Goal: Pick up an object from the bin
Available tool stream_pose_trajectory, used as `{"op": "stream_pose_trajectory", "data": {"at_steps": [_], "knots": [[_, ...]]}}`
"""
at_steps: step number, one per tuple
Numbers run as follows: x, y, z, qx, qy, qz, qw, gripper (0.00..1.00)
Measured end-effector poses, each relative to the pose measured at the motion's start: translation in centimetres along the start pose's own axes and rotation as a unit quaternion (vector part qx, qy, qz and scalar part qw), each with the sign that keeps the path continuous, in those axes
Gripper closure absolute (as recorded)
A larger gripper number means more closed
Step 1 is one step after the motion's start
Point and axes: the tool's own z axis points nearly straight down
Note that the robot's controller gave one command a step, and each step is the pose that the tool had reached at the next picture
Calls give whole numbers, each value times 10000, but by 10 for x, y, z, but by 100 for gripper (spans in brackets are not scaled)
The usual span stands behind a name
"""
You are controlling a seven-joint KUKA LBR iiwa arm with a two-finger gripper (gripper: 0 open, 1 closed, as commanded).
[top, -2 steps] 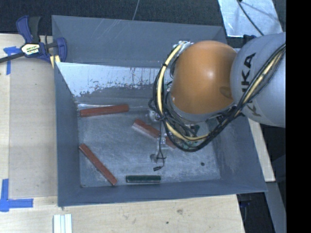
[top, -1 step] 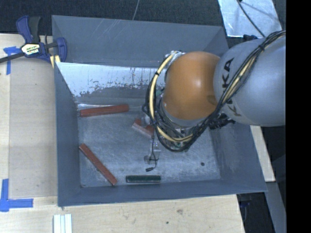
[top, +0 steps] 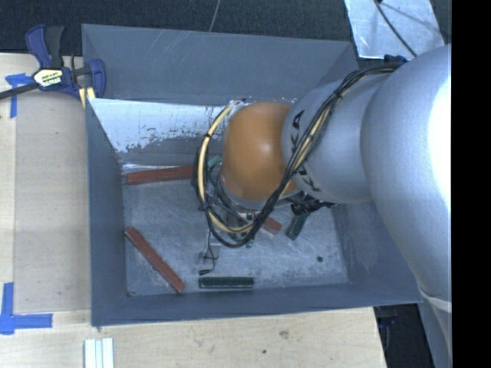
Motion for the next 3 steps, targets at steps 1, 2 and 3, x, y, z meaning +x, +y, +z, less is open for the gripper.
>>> {"op": "stream_pose_trajectory", "data": {"at_steps": [1, 2, 3], "knots": [[-65, 27, -16, 4, 3, -936, 9956, 0], [-112, 37, -22, -6, -32, -1075, 9942, 0], [-81, 88, 8, -4, -11, -857, 9963, 0]]}}
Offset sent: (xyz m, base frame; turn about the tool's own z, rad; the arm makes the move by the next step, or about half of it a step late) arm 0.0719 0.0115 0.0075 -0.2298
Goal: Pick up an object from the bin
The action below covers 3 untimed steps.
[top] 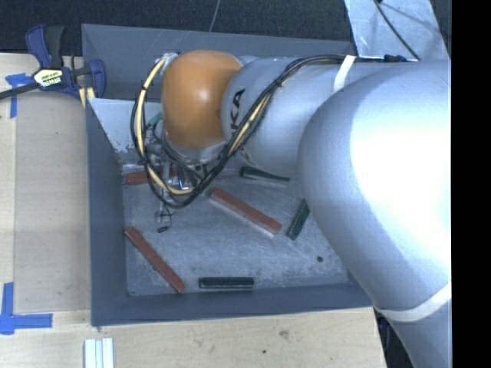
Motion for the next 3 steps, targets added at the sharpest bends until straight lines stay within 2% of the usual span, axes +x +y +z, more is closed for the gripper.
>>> {"op": "stream_pose_trajectory", "data": {"at_steps": [1, 2, 3], "knots": [[3, 12, -5, 2, 7, -185, 9998, 0], [-3, -23, 17, 0, -4, 769, 9970, 100], [-3, -23, 17, 0, -4, 769, 9970, 100]]}}
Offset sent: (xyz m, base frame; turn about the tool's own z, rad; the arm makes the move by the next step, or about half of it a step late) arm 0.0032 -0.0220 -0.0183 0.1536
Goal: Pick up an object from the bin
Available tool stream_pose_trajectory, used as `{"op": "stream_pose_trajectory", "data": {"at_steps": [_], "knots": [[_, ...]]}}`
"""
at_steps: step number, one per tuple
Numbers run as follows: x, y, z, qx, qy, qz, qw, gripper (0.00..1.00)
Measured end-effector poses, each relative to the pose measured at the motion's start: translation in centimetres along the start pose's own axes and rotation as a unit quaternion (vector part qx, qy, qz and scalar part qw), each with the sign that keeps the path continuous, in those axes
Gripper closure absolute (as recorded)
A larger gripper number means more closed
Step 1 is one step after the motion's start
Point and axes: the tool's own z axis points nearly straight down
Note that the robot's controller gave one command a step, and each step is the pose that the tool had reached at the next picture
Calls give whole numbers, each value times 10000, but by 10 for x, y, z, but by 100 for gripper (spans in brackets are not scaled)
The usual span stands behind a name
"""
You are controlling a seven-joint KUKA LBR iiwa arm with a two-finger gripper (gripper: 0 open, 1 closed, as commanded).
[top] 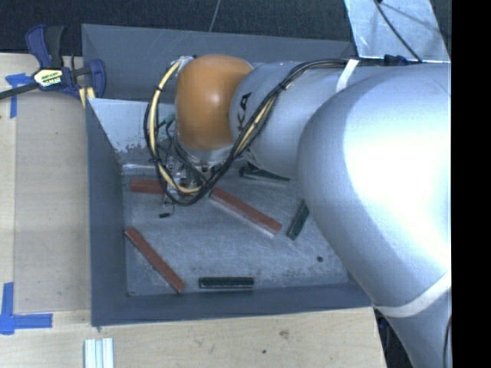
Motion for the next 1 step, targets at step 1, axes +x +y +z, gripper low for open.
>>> {"op": "stream_pose_trajectory", "data": {"at_steps": [1], "knots": [[13, -4, -143, 2, 7, -55, 10000, 100]]}}
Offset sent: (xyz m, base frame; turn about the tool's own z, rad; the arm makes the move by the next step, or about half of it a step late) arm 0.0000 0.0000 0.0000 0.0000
